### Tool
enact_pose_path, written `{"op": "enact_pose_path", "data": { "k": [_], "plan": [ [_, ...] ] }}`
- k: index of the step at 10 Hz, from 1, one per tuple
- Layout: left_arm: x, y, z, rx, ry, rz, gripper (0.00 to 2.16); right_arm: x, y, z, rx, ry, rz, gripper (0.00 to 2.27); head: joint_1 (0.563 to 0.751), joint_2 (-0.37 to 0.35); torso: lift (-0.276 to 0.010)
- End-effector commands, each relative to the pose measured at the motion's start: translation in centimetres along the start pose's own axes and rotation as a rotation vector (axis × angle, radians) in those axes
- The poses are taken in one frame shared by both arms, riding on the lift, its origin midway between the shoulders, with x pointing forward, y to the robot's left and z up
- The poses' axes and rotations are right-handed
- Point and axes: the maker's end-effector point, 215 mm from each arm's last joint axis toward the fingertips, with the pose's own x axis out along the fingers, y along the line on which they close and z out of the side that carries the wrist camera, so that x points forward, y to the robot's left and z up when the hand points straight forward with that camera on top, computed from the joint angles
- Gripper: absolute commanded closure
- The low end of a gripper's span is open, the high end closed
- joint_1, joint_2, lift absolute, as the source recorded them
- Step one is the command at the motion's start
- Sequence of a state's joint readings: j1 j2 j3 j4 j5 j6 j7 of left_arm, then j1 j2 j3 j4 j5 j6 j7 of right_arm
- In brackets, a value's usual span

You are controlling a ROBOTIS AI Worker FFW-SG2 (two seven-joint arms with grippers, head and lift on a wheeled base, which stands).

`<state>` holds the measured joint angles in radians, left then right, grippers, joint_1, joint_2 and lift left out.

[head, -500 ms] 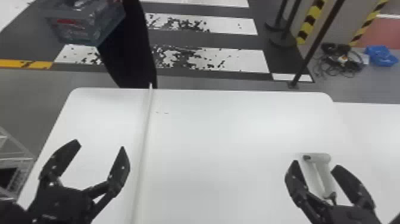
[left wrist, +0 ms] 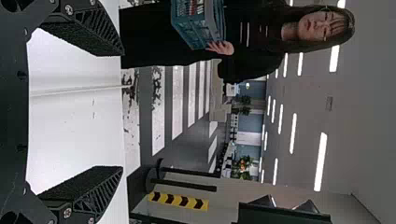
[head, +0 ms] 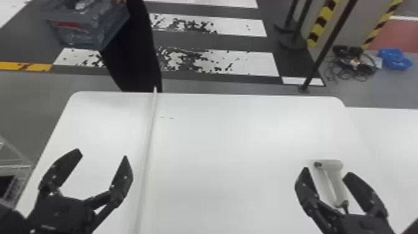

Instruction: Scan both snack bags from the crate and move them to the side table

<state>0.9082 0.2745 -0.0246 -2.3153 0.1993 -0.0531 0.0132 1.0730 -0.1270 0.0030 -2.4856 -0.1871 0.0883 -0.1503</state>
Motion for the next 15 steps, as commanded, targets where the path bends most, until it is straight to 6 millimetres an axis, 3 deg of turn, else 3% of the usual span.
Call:
{"op": "enact_pose_path", "data": {
  "k": [1,10,12,15],
  "plan": [
    [0.0,-0.1,0.1,-0.004,-0.002,-0.006,0.13,0.0,0.0,0.0,0.000,0.001,0.001,0.18,0.695,-0.065,-0.029],
    [-0.1,0.3,-0.1,-0.011,0.001,0.003,0.13,-0.1,0.0,-0.1,0.004,0.007,0.001,0.18,0.695,-0.063,-0.029],
    [-0.3,1.1,1.3,-0.004,-0.059,0.035,0.12,-0.1,0.1,0.0,0.010,0.005,0.002,0.18,0.695,-0.056,-0.029],
    [-0.3,0.9,0.6,-0.001,-0.038,0.021,0.12,-0.1,0.1,-0.1,0.013,0.005,0.003,0.18,0.695,-0.043,-0.029]
  ]
}}
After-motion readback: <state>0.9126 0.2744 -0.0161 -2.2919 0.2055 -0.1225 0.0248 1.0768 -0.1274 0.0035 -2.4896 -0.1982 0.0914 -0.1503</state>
